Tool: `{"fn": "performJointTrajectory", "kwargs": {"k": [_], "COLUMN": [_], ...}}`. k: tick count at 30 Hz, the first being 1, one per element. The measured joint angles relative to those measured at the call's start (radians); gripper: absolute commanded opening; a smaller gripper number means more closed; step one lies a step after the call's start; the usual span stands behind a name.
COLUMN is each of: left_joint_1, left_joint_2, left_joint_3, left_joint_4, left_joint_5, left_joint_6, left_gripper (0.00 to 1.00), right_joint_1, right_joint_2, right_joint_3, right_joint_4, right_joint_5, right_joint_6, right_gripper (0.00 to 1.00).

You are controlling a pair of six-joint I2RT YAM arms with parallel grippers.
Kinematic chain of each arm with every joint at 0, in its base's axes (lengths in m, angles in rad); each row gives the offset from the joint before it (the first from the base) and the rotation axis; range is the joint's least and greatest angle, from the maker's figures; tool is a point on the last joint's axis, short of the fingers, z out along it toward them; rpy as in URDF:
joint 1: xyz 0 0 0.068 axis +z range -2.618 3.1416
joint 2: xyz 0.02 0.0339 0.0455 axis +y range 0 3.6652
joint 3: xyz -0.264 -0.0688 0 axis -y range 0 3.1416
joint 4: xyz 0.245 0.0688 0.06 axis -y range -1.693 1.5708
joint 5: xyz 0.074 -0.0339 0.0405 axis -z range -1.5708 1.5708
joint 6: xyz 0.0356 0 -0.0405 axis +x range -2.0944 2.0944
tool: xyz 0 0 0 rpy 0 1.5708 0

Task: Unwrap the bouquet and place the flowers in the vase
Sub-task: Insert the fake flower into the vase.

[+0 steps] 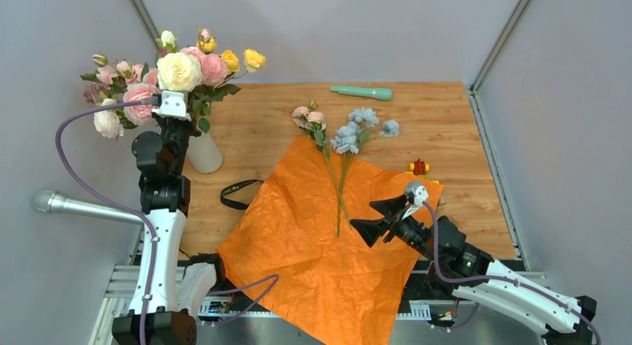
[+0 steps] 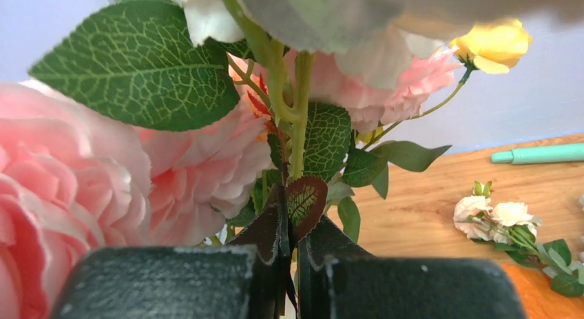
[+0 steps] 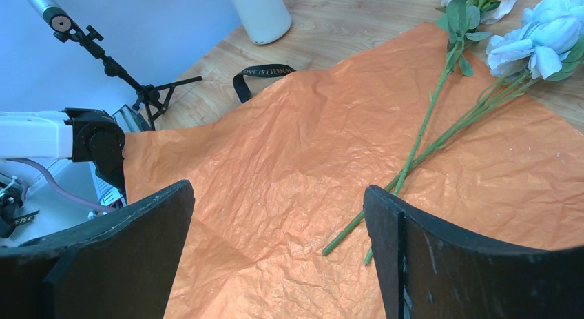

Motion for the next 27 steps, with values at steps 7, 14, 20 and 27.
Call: {"fn": "performJointTrajectory", "kwargs": {"k": [7, 14, 20, 27], "left_joint_1": [0.026, 0.044, 0.044, 0.045], "left_joint_2": [0.002, 0.018, 0.019, 0.037], "left_joint_3": [-0.029, -0.057, -0.064, -0.064], "left_joint_4": [0.025, 0.035, 0.042, 0.042], "left_joint_5": [-0.006, -0.008, -0.016, -0.018], "left_joint_6": [-0.013, -0.025, -0.026, -0.027], "left_gripper": [0.0, 0.0, 0.01, 0.02], "right_joint_1": [0.0, 0.0, 0.0, 0.0], "right_joint_2": [0.0, 0.0, 0.0, 0.0], "right_joint_3": [0.0, 0.0, -0.002, -0.017], "right_joint_4": [0.0, 0.003, 0.005, 0.013], "right_joint_5": [0.0, -0.001, -0.008, -0.009], "right_joint_6": [0.0, 0.0, 0.001, 0.002], "right_gripper": [0.94, 0.94, 0.94, 0.94]}}
